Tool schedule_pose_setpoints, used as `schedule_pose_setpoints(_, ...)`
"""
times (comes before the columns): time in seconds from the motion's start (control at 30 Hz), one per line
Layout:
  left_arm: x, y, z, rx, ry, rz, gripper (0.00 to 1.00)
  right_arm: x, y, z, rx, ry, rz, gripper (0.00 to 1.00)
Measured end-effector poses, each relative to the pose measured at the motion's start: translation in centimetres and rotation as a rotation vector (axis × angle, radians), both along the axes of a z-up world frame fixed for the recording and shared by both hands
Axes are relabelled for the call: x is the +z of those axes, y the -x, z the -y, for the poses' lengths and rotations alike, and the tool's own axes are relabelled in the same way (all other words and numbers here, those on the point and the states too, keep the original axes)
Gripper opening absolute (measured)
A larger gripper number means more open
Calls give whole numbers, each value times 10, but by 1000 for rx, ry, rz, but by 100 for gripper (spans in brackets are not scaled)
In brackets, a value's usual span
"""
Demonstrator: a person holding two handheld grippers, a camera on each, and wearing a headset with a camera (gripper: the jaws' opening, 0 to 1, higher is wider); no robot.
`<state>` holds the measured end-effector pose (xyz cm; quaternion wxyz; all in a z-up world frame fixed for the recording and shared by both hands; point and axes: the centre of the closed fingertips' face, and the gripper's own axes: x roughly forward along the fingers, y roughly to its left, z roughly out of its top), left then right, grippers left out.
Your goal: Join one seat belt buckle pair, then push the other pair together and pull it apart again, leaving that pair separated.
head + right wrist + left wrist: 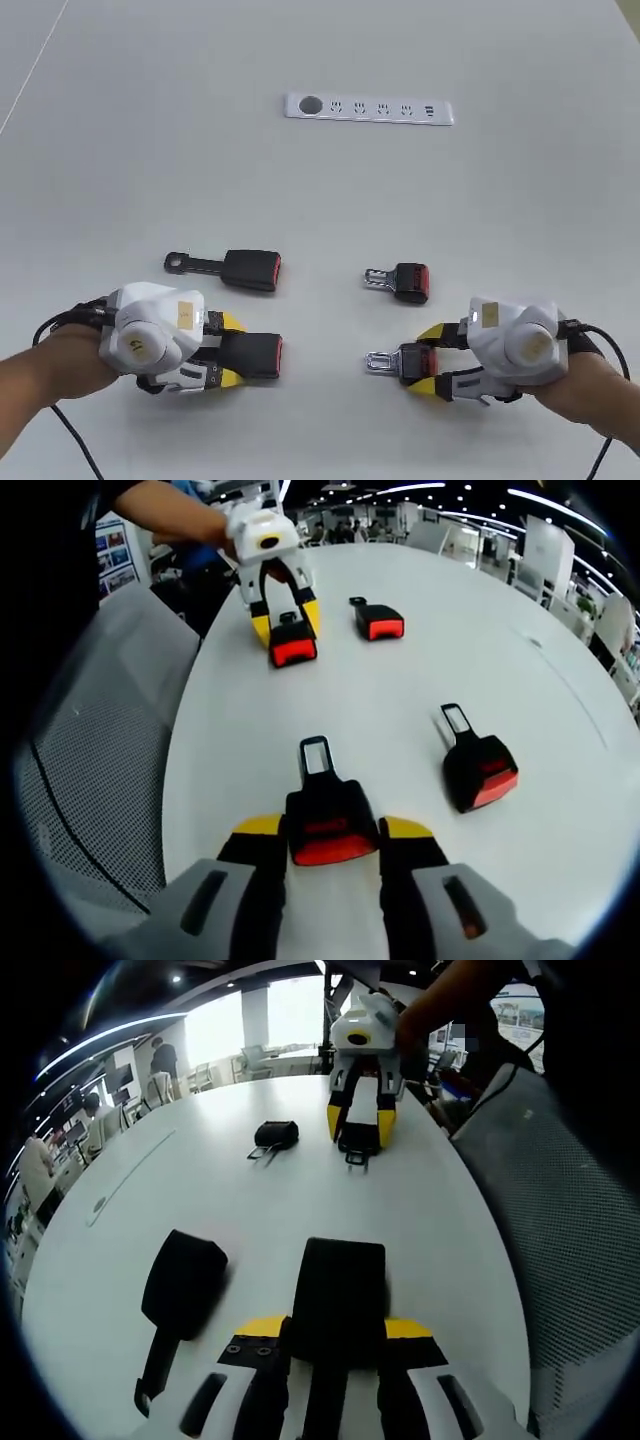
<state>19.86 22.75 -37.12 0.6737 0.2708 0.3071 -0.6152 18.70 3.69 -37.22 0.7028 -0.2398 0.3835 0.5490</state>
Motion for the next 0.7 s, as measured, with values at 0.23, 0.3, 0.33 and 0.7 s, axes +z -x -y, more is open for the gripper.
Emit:
schedule_pose_setpoints(0.23,1,1,0,-2,-4,1,34,1,-1,-21,17,-26,4,36)
schedule_pose_setpoints(0.3,1,1,0,-2,-3,-1,34,1,-1,-28,21,-35,2,36)
schedule_pose_setpoints(0.33,1,1,0,-3,-4,0,34,1,-1,-30,23,-40,1,36)
schedule_pose_setpoints(0.7,1,1,-1,-16,-10,-2,34,2,-6,-60,36,-73,6,36)
